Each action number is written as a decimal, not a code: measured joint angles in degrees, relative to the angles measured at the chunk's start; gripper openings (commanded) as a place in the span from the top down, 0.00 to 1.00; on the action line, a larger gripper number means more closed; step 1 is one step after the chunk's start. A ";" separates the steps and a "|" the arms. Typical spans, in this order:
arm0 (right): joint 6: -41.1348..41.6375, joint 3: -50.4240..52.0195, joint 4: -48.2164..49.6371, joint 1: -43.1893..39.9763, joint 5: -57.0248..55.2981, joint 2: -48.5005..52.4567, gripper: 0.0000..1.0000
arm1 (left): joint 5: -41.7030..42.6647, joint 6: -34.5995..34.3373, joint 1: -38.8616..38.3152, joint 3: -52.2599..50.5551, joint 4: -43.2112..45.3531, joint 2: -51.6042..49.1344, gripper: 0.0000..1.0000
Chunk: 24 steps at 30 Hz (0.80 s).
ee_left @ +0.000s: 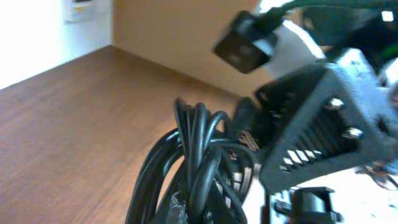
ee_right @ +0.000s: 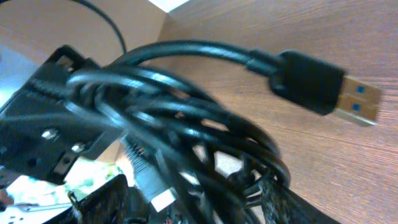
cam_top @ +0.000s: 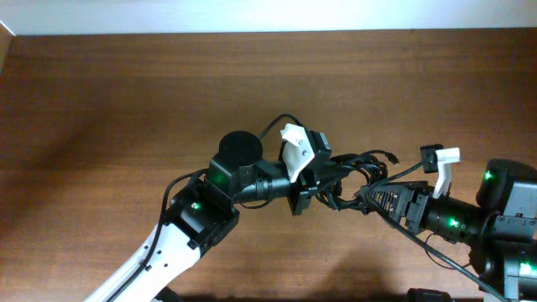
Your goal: Untangle cables
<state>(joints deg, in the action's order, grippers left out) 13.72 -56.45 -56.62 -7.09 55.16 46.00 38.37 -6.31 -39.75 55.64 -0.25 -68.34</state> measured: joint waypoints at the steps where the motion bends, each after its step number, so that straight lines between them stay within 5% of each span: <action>1: -0.02 0.00 -0.22 0.00 -0.72 -0.09 0.30 | 2.34 0.00 0.00 0.00 0.02 0.00 1.00; 12: -3.28 0.00 -2.67 0.02 -5.68 -0.44 0.29 | 11.63 -0.02 0.02 -0.02 0.90 0.00 1.00; 24: -5.16 -0.04 -4.48 0.02 -6.62 -1.01 0.29 | 24.63 -0.46 0.39 -0.13 12.09 0.70 1.00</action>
<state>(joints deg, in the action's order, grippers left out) 8.56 -56.49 -61.10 -7.07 48.53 44.99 63.00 -6.76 -39.35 55.51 11.84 -67.64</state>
